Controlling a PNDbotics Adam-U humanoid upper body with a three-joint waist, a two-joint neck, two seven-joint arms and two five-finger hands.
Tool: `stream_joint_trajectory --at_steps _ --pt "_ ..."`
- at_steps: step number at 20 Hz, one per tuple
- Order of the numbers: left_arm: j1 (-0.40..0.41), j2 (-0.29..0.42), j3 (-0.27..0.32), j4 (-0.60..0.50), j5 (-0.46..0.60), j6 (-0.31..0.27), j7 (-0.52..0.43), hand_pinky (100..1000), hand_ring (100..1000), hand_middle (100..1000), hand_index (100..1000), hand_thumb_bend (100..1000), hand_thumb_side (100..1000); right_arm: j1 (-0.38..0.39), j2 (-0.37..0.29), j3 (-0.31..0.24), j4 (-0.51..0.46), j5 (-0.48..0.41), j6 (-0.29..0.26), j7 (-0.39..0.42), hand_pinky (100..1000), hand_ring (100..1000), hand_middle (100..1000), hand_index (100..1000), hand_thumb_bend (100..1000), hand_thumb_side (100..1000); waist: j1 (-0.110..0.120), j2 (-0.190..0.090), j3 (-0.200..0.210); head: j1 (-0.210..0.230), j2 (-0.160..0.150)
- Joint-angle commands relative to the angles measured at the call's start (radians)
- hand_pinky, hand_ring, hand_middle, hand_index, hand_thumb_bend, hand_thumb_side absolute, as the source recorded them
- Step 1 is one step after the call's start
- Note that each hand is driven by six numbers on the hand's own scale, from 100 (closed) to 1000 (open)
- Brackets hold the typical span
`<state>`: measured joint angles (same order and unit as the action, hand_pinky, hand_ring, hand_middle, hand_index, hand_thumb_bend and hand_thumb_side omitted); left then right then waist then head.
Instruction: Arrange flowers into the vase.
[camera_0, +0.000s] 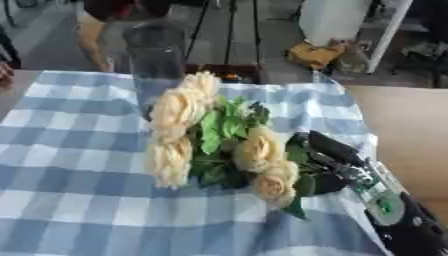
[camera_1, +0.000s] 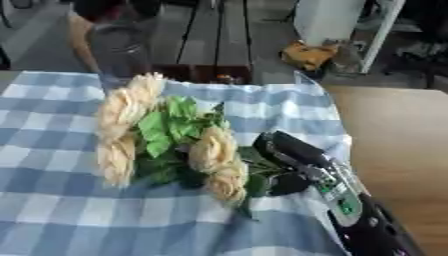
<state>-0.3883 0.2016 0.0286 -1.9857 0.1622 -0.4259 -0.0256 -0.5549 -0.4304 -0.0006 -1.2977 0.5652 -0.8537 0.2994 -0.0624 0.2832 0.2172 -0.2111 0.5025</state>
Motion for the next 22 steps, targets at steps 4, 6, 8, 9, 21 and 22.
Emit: stream_joint_trajectory --at_steps 4,6,8,9,21,22 --pt "-0.007 0.006 -0.001 -0.014 -0.004 0.002 -0.003 547 642 536 876 100 919 -0.014 -0.037 -0.017 -0.03 -0.075 -0.023 0.097 100 100 140 132 100 859 0.004 -0.02 -0.003 0.006 -0.015" --pt "-0.007 0.006 -0.002 -0.014 -0.004 0.002 -0.004 547 642 535 876 100 919 -0.015 -0.039 -0.02 -0.037 -0.093 -0.017 0.106 100 100 139 131 100 865 0.004 -0.02 -0.003 0.007 -0.015" --pt "-0.006 0.006 -0.002 -0.014 -0.004 0.003 -0.004 547 642 535 876 100 919 -0.018 -0.039 -0.024 -0.042 -0.11 -0.011 0.11 100 100 135 130 100 874 0.003 -0.021 -0.003 0.008 -0.015" --pt "-0.006 0.006 -0.002 -0.014 -0.004 0.003 -0.004 547 642 535 876 100 919 -0.019 -0.04 -0.025 -0.045 -0.117 -0.008 0.111 100 100 123 129 100 877 0.003 -0.021 -0.003 0.008 -0.016" --pt "-0.006 0.005 -0.002 -0.014 -0.002 0.006 -0.009 546 641 534 877 100 918 -0.025 -0.04 -0.041 -0.064 -0.201 0.032 0.123 100 100 140 167 100 880 0.003 -0.019 -0.002 0.017 -0.02" --pt "-0.006 0.005 -0.002 -0.014 -0.002 0.006 -0.01 546 642 534 877 100 918 -0.024 -0.039 -0.041 -0.065 -0.203 0.032 0.129 100 100 140 167 100 882 0.004 -0.018 -0.002 0.017 -0.02"
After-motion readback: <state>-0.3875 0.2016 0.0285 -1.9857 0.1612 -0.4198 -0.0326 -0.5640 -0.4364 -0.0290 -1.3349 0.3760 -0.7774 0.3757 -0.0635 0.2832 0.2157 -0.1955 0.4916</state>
